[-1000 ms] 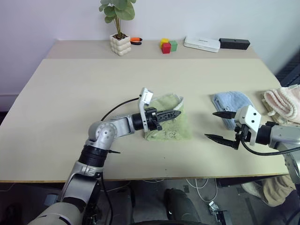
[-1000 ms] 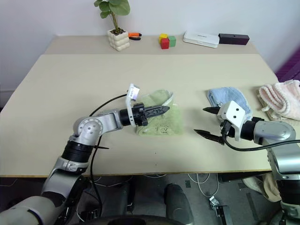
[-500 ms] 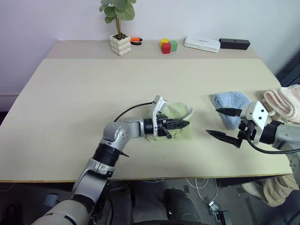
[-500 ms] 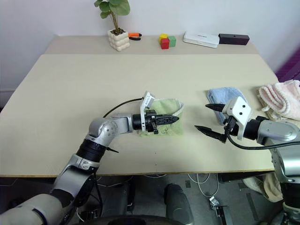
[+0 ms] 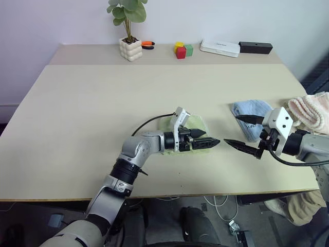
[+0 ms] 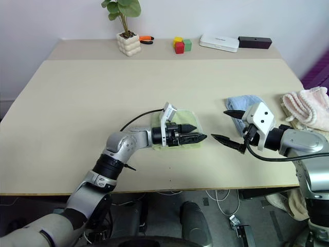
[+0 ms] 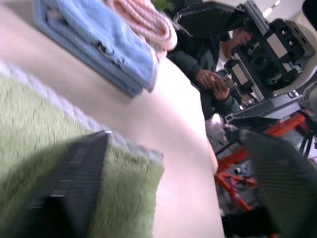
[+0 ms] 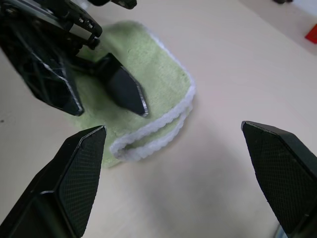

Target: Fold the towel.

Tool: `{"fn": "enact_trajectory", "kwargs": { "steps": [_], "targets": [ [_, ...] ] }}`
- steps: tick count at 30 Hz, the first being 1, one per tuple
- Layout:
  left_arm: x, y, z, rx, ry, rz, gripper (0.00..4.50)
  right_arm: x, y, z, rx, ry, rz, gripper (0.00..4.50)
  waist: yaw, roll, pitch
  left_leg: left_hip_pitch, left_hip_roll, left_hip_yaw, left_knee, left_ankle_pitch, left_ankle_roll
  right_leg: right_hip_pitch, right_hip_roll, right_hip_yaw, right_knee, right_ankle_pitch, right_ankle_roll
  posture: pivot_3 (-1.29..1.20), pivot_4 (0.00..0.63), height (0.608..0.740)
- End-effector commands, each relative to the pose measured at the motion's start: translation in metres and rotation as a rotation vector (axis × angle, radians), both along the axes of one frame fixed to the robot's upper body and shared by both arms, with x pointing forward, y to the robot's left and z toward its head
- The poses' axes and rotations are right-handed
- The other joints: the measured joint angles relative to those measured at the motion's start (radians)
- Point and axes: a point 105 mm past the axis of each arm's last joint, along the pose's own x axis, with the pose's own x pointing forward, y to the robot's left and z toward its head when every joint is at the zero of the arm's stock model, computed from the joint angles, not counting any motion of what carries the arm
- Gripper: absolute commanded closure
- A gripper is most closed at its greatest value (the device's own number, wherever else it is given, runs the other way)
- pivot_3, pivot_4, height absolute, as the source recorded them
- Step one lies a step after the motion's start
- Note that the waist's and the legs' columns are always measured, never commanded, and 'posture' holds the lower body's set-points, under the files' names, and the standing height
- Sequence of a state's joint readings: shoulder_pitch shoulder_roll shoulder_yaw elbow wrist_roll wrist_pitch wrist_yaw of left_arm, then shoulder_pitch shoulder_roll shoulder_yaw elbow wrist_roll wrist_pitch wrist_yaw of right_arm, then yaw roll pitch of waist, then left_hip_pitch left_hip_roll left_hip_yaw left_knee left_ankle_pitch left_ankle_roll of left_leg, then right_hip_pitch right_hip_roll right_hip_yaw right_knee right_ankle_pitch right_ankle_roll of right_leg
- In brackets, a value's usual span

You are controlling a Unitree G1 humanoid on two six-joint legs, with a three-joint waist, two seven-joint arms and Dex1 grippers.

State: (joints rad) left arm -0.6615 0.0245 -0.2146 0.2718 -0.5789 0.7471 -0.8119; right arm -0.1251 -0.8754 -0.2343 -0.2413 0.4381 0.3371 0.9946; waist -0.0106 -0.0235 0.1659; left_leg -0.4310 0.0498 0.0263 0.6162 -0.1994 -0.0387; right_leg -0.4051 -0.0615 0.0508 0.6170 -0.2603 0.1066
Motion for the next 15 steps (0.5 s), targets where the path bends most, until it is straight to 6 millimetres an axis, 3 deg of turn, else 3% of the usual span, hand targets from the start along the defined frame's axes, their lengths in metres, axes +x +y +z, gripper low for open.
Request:
{"fn": "enact_trajectory", "kwargs": {
  "steps": [1, 3, 12, 14, 15],
  "targets": [
    [-0.012, 0.003, 0.024, -0.07, -0.065, -0.07, 0.04, 0.003, 0.008, 0.011, 0.022, -0.048, 0.025, 0.0, -0.001, 0.0, 0.0, 0.0, 0.0, 0.0, 0.0, 0.0, 0.0, 0.0, 0.0, 0.0, 0.0, 0.0, 0.0, 0.0, 0.15, 0.74],
    [-0.009, 0.011, 0.029, -0.071, -0.081, -0.037, 0.04, 0.008, 0.011, 0.015, 0.04, -0.065, 0.026, 0.0, 0.0, 0.0, 0.0, 0.0, 0.0, 0.0, 0.0, 0.0, 0.0, 0.0, 0.0, 0.0, 0.0, 0.0, 0.0, 0.0, 0.15, 0.74],
    [0.016, 0.08, 0.068, -0.117, -0.164, 0.194, 0.04, 0.024, 0.035, 0.031, 0.22, -0.086, 0.048, 0.0, -0.001, 0.0, 0.0, 0.001, 0.0, -0.001, 0.0, 0.0, 0.0, 0.0, 0.001, 0.0, 0.004, 0.0, 0.002, 0.0, 0.15, 0.74],
    [0.028, 0.099, 0.067, -0.11, -0.161, 0.31, 0.55, 0.027, 0.051, 0.032, 0.304, -0.063, 0.066, 0.0, -0.001, 0.0, 0.0, 0.001, 0.0, -0.001, 0.001, 0.0, 0.0, 0.0, 0.001, 0.0, 0.004, 0.001, 0.004, 0.0, 0.15, 0.74],
    [0.034, 0.108, 0.065, -0.106, -0.159, 0.371, 0.83, 0.029, 0.059, 0.033, 0.356, -0.05, 0.067, 0.26, 0.0, 0.0, 0.0, 0.001, 0.0, -0.001, 0.001, 0.0, 0.0, 0.0, 0.001, 0.0, 0.005, 0.001, 0.005, 0.0, 0.15, 0.74]
  ]
}}
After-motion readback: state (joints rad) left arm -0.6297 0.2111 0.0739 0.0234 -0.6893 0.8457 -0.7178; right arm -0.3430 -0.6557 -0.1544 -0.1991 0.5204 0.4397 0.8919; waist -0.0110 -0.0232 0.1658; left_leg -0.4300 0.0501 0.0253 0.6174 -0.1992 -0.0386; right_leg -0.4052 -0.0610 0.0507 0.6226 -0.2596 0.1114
